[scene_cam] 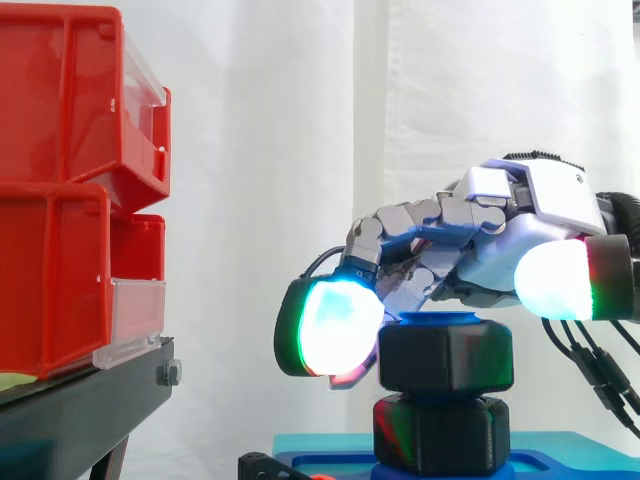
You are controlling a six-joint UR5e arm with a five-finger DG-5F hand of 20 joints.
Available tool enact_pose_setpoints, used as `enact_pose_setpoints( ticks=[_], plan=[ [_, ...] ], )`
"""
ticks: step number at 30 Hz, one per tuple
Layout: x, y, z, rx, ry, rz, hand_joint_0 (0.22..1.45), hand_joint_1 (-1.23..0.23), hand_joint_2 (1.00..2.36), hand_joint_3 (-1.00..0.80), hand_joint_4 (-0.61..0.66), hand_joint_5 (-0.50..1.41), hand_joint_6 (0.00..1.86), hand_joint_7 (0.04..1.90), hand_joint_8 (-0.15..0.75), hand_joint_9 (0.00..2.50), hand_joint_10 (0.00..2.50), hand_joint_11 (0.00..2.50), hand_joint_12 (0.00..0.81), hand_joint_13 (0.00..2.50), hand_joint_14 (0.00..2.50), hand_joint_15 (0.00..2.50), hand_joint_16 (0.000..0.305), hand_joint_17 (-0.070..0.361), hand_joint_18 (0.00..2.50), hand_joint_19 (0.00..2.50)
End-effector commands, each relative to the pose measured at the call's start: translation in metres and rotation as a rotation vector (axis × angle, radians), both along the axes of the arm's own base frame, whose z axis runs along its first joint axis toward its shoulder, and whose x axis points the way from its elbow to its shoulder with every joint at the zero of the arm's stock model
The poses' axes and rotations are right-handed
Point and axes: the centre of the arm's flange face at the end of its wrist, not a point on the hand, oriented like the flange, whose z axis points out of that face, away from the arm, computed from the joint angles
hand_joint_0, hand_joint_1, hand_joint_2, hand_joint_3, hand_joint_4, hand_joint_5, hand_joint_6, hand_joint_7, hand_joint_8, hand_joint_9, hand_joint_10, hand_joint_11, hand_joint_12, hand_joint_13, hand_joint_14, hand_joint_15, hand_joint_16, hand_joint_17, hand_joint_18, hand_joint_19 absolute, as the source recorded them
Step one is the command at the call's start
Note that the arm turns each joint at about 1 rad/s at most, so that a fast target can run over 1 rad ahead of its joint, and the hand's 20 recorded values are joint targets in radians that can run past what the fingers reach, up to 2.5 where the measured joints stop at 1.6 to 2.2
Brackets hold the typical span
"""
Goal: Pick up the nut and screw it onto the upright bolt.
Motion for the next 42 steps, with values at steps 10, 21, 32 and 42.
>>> enact_pose_setpoints(
  ticks=[10,21,32,42],
  plan=[
    [-0.002,-0.01,0.001,-0.004,-0.004,0.0,0.49,-0.37,1.0,-0.5,0.3,-0.01,0.51,1.24,0.349,0.88,0.0,0.0,0.4,0.6,0.0,0.0,0.055,0.123,0.29,0.0],
    [-0.007,-0.025,0.0,-0.016,-0.008,-0.009,0.5,-0.37,1.0,-0.5,0.25,0.02,0.5,1.36,0.349,1.02,0.0,0.0,0.394,0.67,0.0,0.0,0.053,0.119,0.38,0.0],
    [-0.01,-0.038,0.002,-0.022,-0.019,-0.005,0.51,-0.38,1.0,-0.5,0.18,0.07,0.5,1.44,0.297,1.28,0.0,0.0,0.364,0.82,0.0,0.0,0.05,0.112,0.57,0.0],
    [-0.009,-0.057,0.022,-0.033,-0.046,-0.001,0.52,-0.38,1.0,-0.5,0.15,0.08,0.5,1.47,0.268,1.42,0.0,0.0,0.34,0.93,0.0,0.0,0.048,0.107,0.73,0.0]
  ],
)
